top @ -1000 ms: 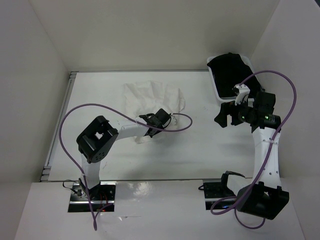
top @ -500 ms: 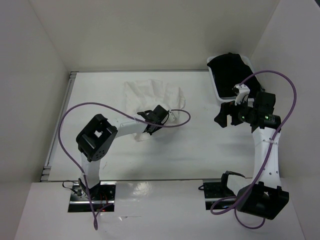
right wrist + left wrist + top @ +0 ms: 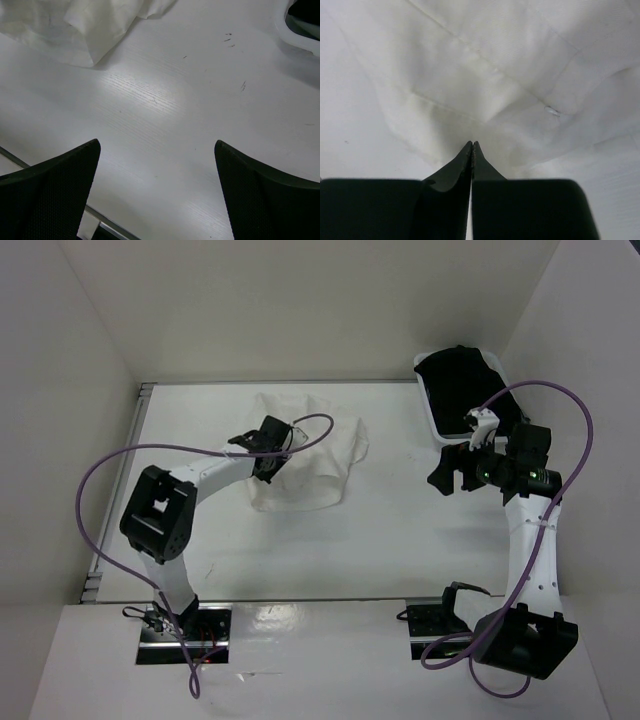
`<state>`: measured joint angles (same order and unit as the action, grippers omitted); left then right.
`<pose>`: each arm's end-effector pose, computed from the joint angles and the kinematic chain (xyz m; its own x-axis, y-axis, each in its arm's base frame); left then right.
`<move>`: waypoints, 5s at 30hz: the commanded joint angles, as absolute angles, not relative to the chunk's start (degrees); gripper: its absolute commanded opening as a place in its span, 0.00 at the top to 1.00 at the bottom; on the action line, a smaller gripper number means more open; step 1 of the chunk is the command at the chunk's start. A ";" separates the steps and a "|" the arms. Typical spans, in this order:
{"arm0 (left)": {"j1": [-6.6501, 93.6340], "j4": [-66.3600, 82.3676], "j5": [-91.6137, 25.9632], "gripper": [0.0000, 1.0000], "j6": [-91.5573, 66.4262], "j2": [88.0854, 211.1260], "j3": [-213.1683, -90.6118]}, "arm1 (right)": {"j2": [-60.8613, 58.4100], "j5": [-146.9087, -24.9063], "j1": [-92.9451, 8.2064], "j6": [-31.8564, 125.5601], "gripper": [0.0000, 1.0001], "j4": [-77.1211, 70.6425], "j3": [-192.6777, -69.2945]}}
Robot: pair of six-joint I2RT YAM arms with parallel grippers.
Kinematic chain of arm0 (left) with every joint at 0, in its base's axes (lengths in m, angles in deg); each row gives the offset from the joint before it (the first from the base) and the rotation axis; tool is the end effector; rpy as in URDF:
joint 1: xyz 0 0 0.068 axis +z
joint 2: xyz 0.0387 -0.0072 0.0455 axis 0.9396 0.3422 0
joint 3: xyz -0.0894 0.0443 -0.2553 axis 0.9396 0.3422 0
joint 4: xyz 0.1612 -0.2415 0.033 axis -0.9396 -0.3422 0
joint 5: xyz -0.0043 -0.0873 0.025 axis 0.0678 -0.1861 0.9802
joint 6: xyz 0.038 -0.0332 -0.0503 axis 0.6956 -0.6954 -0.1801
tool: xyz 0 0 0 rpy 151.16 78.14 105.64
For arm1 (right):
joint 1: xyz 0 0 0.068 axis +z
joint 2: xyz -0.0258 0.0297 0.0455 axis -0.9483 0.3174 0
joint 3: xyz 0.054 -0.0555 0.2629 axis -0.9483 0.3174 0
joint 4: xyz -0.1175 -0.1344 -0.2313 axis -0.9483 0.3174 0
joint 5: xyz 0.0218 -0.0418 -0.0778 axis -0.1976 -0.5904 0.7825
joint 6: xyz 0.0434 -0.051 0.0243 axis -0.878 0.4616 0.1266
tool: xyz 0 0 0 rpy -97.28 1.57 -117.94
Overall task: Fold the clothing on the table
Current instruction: Flatten the skirt out
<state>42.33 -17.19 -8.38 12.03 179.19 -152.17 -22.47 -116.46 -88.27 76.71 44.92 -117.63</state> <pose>0.3870 -0.1844 0.1635 -0.6433 0.5813 -0.4983 0.4633 0.8137 0.3512 0.2444 -0.0359 0.3278 -0.5659 -0.1508 -0.8106 -0.4386 0.8876 0.1410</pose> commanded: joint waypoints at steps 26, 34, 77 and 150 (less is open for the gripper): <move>78.86 -30.48 -32.11 0.01 0.07 147.71 -147.67 | 14.89 -84.16 -40.92 66.61 0.01 41.26 -136.82; 88.70 -29.87 -35.55 0.01 0.68 137.58 -139.84 | 23.68 -84.16 -39.59 60.62 0.01 31.25 -137.80; 92.93 -29.87 -43.28 0.01 3.93 138.71 -137.47 | 30.72 -64.54 -23.34 74.14 1.00 36.41 -159.70; 68.31 -27.76 -40.21 0.01 8.07 141.44 -136.32 | 16.50 -58.45 -32.64 72.91 0.06 33.33 -147.37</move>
<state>67.29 -29.21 -39.31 7.86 143.28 -136.67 25.11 -52.57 -30.72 70.73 32.96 -147.29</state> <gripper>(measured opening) 0.990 0.942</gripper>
